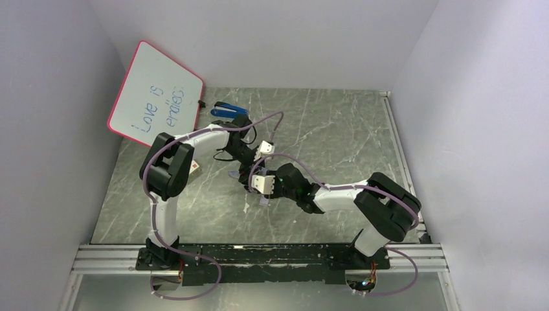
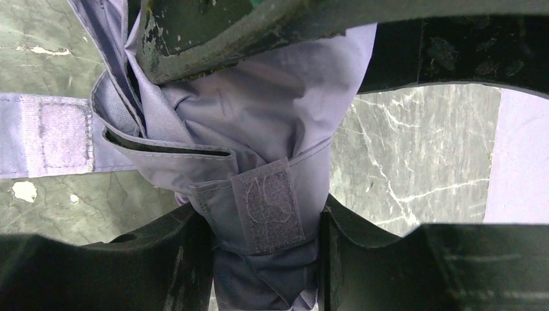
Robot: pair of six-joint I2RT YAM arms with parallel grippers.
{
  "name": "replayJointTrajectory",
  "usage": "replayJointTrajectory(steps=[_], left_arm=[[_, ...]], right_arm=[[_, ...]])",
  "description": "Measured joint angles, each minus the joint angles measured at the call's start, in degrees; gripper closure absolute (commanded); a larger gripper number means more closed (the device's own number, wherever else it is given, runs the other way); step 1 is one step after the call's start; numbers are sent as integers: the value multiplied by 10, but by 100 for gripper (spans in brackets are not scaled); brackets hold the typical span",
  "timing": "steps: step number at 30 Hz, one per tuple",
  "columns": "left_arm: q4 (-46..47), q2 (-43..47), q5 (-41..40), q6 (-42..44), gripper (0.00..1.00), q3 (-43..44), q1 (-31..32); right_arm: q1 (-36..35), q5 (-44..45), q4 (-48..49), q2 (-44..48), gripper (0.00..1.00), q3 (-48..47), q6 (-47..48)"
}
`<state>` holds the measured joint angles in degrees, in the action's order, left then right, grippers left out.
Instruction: Put away the umbrella
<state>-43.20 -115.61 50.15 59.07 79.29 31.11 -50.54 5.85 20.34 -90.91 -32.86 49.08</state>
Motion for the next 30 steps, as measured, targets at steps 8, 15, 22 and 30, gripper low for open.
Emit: replayJointTrajectory(steps=[8, 15, 22, 30], left_arm=[[1, -13, -30, -9, 4, 0, 19], [14, -16, -50, -15, 31, -1, 31], [19, -17, -58, -19, 62, -2, 30], [28, -16, -64, -25, 95, -5, 32]], right_arm=[[-2, 6, 5, 0, 73, 2, -3], [-3, 9, 9, 0, 73, 4, -10], [-3, 10, 15, 0, 68, 7, -17], [-3, 14, 7, 16, 26, 12, -19]])
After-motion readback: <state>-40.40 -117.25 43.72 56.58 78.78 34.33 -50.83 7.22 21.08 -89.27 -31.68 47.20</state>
